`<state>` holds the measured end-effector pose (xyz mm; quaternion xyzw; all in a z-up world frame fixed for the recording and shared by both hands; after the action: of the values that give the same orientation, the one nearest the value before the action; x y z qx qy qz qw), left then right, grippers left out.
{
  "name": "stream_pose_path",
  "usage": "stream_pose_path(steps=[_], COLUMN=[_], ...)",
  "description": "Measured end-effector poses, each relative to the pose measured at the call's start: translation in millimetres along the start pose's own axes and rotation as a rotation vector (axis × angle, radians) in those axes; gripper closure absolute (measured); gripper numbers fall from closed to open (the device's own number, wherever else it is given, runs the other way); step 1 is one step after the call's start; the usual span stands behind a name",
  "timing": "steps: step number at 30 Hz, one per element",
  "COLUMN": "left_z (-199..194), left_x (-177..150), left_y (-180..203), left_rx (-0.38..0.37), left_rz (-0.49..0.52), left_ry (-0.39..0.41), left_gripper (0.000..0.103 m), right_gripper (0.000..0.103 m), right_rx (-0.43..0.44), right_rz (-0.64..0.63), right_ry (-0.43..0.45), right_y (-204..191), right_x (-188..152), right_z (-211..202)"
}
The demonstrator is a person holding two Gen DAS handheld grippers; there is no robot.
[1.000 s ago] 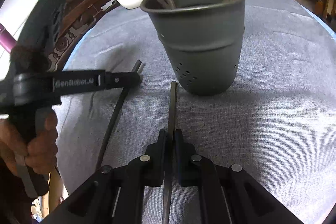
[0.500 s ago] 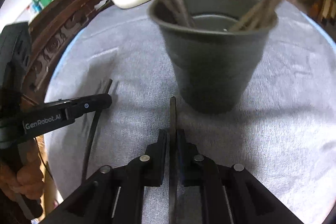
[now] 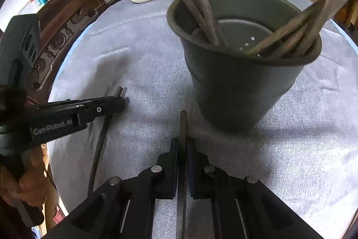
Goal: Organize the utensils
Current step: 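Lift the chopstick with the right tool and carry it over the grey cup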
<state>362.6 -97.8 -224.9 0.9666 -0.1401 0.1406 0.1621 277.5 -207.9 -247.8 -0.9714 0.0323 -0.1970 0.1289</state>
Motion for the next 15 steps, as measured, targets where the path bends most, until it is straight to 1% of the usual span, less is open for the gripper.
stream_pose_path(steps=[4, 6, 15], left_z=[-9, -17, -70], left_x=[-4, -4, -5], left_y=[3, 6, 27], left_rx=[0.023, 0.039, 0.131], left_rz=[-0.001, 0.005, 0.064], left_ry=[0.053, 0.084, 0.264], left_gripper=[0.096, 0.096, 0.096], right_gripper=[0.097, 0.097, 0.097], right_rx=[0.036, 0.041, 0.091], right_rz=[-0.012, -0.026, -0.043], right_ry=[0.058, 0.08, 0.214], right_y=[-3, -7, -17], right_x=[-4, -4, -2], right_z=[-17, -25, -64])
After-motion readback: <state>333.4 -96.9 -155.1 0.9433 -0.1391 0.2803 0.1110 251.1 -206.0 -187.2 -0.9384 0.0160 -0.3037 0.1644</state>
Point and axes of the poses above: each gripper's, at about its wrist camera, not at the fingertips, and z roughly the way its jaws point, y to its right, x to its top, the point moved 4 cm from there along z, roughly the way its jaws point, and after that the axes turned 2 degrees about x, right-handed, at the moved point
